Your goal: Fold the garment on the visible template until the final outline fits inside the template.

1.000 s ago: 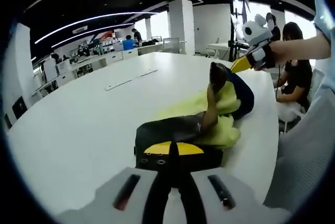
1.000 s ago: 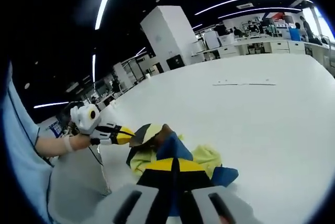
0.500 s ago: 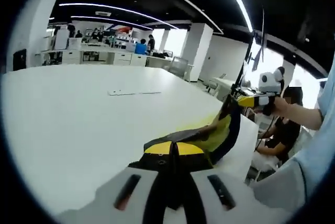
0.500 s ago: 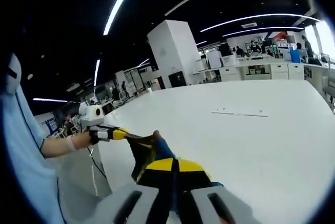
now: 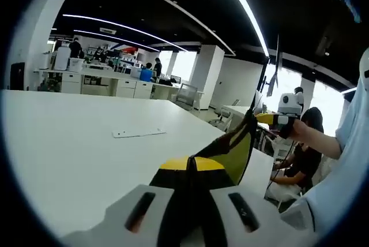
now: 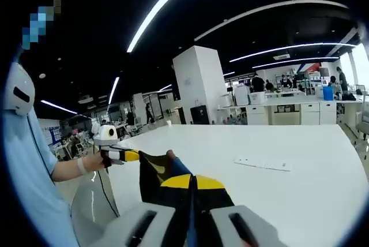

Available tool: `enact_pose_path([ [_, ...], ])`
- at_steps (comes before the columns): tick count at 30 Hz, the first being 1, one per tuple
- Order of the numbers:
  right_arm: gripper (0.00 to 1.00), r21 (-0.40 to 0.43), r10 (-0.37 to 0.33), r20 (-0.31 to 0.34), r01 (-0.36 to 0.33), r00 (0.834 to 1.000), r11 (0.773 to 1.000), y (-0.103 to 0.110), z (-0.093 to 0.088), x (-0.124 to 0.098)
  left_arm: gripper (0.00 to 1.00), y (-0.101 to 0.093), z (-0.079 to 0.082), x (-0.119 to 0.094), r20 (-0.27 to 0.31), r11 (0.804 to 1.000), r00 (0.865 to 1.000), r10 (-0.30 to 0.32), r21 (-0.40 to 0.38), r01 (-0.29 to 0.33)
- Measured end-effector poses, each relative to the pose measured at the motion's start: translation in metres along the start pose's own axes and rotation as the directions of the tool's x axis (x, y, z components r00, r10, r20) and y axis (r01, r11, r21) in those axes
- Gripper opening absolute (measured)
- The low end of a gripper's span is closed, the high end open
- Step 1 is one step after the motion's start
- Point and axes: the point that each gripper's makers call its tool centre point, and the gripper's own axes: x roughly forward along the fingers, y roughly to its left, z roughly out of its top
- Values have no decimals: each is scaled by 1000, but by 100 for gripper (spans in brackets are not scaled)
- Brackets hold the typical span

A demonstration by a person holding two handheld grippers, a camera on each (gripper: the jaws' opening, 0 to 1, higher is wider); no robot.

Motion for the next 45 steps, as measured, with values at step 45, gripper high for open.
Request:
enact_pose_path([
  [45,0,60,-71,-147,81,987,995,-154,-31,119,0,147,15,133,-122,989,986,114,-83,-124],
])
